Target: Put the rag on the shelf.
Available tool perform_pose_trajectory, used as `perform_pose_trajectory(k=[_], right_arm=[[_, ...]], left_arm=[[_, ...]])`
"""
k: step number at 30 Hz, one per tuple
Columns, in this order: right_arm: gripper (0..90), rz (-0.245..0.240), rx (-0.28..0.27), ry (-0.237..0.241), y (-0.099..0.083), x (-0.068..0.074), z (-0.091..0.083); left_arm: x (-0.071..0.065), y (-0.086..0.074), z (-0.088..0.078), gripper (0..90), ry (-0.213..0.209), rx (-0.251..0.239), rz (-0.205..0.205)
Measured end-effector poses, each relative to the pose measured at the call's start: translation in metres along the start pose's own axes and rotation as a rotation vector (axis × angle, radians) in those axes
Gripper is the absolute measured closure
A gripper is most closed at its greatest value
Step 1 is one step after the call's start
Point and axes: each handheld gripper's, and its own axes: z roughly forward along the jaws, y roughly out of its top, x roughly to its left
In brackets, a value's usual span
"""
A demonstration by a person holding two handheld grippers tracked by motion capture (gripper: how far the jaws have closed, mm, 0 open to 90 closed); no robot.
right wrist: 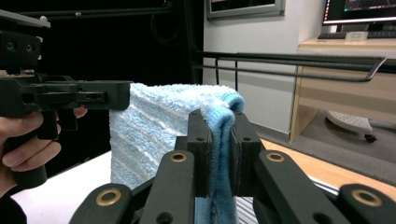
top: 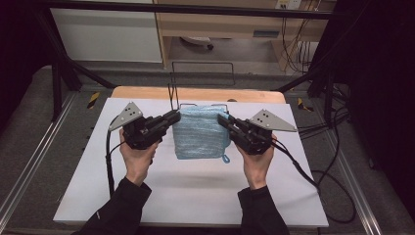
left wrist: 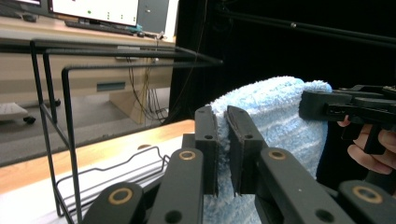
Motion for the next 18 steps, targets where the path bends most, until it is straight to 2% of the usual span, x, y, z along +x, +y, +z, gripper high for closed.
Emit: perform_pose_trajectory(k=[18], right_arm=[[81.8,-0.011,-0.059,-0.012,0.017,0.0,0.004]], left_arm=[[0.002,0.018,0.001,83.0,0.004,-0.076,-0.008]])
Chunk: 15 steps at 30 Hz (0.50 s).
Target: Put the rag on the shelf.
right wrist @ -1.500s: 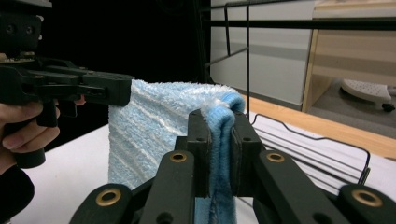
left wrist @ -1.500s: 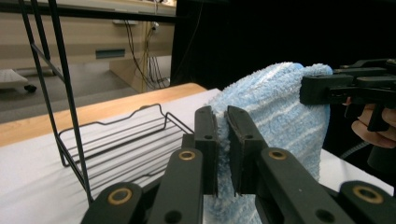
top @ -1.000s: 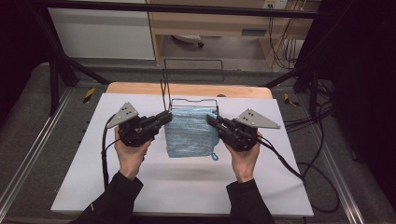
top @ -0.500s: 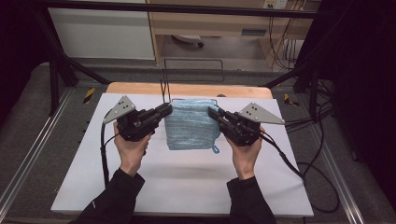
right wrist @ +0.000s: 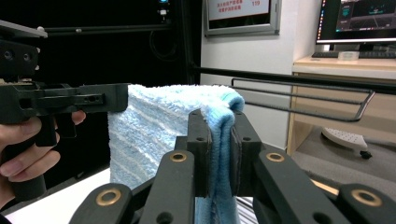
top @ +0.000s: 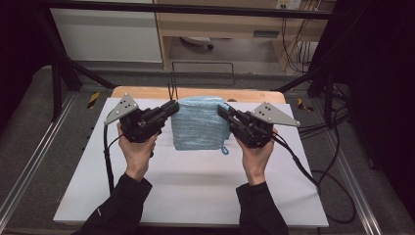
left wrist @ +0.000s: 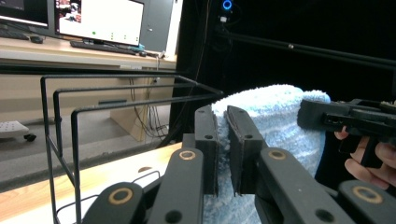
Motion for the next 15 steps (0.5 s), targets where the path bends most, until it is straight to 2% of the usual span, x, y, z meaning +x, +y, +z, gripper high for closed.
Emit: perform_pose_trajectory(k=[15], right_arm=[[81.8,-0.032,-0.053,-0.022,0.022,-0.005,0.007]], left_arm=[[0.002,0.018,0.008,83.0,-0.006,-0.082,-0.011]])
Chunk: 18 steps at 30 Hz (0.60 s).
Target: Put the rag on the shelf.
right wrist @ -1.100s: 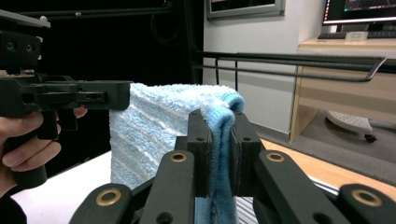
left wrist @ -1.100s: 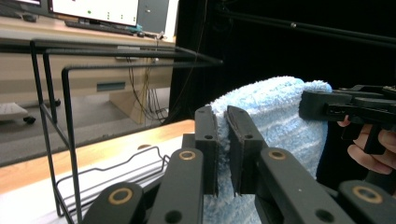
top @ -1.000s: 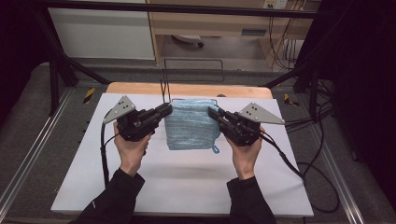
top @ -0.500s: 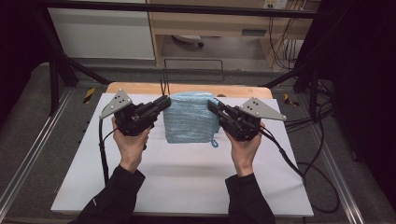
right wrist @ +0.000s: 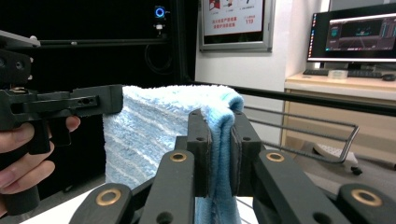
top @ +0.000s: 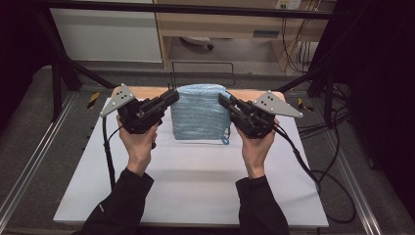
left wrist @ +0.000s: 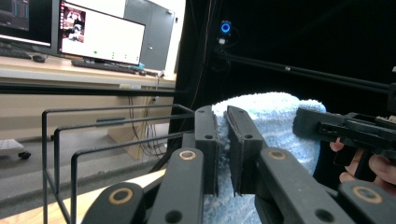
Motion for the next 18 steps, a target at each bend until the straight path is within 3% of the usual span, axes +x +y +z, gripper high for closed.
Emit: perform_pose_trajectory(k=[8,18], right_arm=[[81.8,-0.012,-0.021,-0.011,0.01,-0.001,0.004],[81.8,-0.028,-0.059,-0.026,0.034,-0.004,0.013]], left_arm=[[0.002,0.009,0.004,83.0,0.002,-0.028,0.0],[0.001,0.033,0.011,83.0,0.003,-0.071,0.018]])
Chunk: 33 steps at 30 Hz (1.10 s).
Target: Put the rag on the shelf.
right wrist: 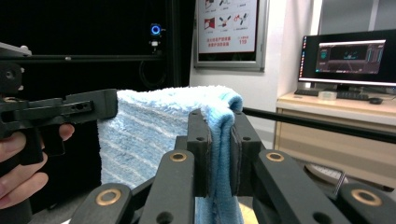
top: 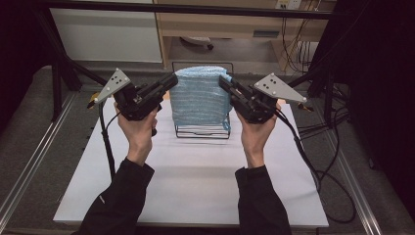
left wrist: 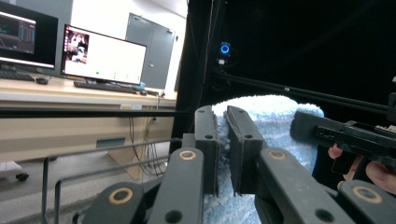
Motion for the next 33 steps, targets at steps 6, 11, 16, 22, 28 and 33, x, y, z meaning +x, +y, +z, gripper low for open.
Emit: perform_pose_trajectory(k=[6,11,16,22,28,33], right_arm=[[81.8,-0.011,-0.025,-0.009,0.012,-0.005,0.006],[81.8,-0.012,-0.036,-0.011,0.02,-0.011,0.012],[81.8,-0.019,-0.048,-0.009,0.029,-0.015,0.02],[81.8,-0.03,-0.054,-0.014,0.042,-0.019,0.03],[81.7,-0.038,-0.064,-0.023,0.053,-0.025,0.041],[81.7,-0.055,-0.068,-0.033,0.061,-0.03,0.049]], left_arm=[[0.001,0.011,0.008,83.0,0.003,-0.016,0.014],[0.004,0.021,0.016,83.0,0.011,-0.02,0.019],[0.008,0.031,0.024,82.9,0.022,-0.031,0.025],[0.013,0.043,0.03,83.0,0.029,-0.037,0.028],[0.019,0.052,0.037,82.9,0.025,-0.05,0.019],[0.025,0.058,0.046,82.9,0.034,-0.048,0.012]])
